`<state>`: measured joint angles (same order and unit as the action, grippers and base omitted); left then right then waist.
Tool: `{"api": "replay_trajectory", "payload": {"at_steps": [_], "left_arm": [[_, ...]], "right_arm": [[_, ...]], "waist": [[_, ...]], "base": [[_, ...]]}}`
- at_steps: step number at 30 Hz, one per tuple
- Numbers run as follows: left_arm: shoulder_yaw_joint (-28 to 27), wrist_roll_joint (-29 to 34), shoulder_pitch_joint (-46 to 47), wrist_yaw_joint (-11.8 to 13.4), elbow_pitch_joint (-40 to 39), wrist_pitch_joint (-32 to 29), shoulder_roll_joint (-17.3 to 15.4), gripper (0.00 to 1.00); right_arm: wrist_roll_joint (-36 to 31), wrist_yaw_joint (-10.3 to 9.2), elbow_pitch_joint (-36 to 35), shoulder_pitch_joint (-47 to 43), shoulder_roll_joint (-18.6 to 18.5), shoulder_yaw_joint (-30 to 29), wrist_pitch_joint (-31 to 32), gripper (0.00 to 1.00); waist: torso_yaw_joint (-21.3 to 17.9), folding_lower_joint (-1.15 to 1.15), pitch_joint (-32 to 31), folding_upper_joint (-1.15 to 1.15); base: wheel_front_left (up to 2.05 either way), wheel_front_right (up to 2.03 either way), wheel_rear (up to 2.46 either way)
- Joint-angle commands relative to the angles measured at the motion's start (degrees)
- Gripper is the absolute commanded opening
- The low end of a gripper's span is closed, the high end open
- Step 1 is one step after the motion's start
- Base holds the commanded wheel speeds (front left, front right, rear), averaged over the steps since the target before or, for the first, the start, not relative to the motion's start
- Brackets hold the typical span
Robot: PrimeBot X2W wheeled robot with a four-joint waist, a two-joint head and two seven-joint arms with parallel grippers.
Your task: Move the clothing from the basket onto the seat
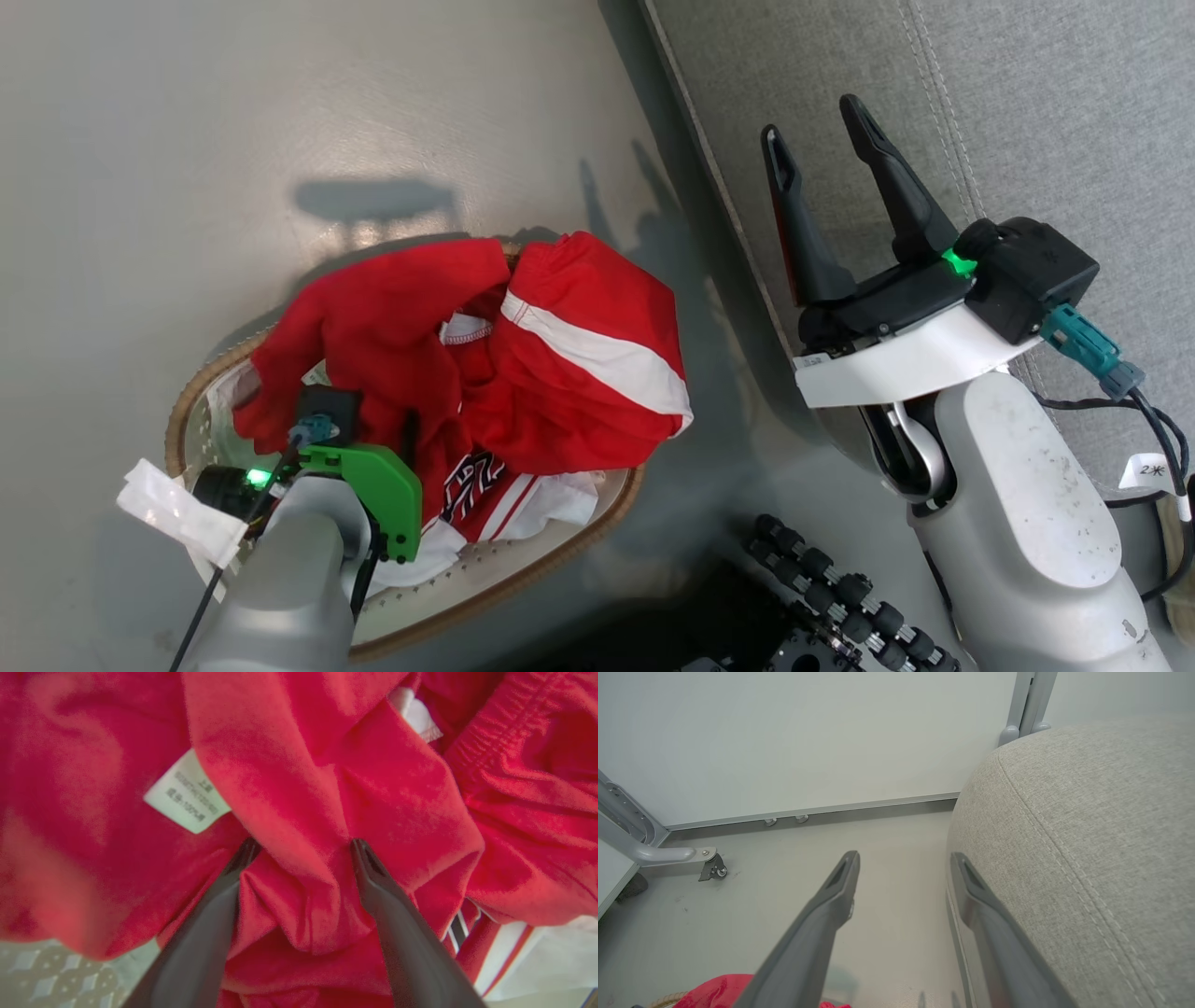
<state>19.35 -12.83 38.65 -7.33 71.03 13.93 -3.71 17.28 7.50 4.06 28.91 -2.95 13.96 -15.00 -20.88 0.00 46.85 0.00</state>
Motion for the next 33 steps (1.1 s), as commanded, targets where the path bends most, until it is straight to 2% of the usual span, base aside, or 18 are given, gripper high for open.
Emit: {"api": "replay_trajectory", "payload": {"at_steps": [1,3,4,5,6,7,16,25,33], "left_arm": [[0.8,-0.7,0.3,-0.2,0.4,-1.0,0.0,1.00],[2.7,-1.6,0.1,-0.2,0.8,-2.9,0.3,1.00],[3.5,-2.3,0.1,-0.2,0.8,-3.4,0.3,0.75],[4.1,-2.9,0.1,-0.2,0.8,-4.0,0.3,0.45],[4.9,-3.4,0.1,-0.2,0.8,-4.5,0.4,0.03],[5.6,-3.9,0.1,-0.2,0.7,-4.7,0.4,0.00],[11.5,-10.0,-1.7,-0.2,-1.1,-5.2,0.7,0.00],[17.1,-15.9,-5.0,-0.2,-3.8,-1.4,0.7,0.00],[21.3,-20.4,-7.6,-0.2,-6.8,0.9,0.8,0.00]], "right_arm": [[0.4,-0.02,-0.3,0.6,0.0,0.3,-0.3,1.00],[0.5,-0.02,-0.5,0.8,0.0,0.4,-0.3,1.00],[0.6,-0.02,-0.5,0.9,0.0,0.5,-0.3,1.00],[0.6,-0.02,-0.5,1.0,0.0,0.5,-0.3,1.00],[0.6,-0.02,-0.4,1.0,0.0,0.5,-0.3,1.00],[0.6,-0.02,-0.4,1.0,0.0,0.5,-0.3,1.00],[-0.4,-0.02,1.0,0.6,-0.1,-0.2,-0.3,1.00],[-1.1,-0.02,3.3,-1.8,-0.1,-0.5,-0.3,1.00],[-1.8,-0.02,5.1,-5.1,-0.1,-1.5,-0.3,1.00]], "waist": [[-0.6,0.00,0.8,0.00],[-0.6,0.00,1.0,0.00],[-0.5,0.00,1.1,0.00],[-0.5,0.00,1.1,0.00],[-0.4,0.00,1.1,0.00],[-0.3,0.00,1.0,0.00],[1.2,0.00,-1.9,0.00],[3.4,0.00,-10.4,0.00],[7.0,0.00,-18.0,0.00]], "base": [[0.00,0.00,0.00],[0.00,0.00,0.00],[0.00,0.00,0.00],[0.00,0.00,0.00],[0.00,0.00,0.00],[0.00,0.00,0.00],[0.00,0.00,0.00],[0.00,0.00,0.00],[0.00,0.00,0.00]]}}
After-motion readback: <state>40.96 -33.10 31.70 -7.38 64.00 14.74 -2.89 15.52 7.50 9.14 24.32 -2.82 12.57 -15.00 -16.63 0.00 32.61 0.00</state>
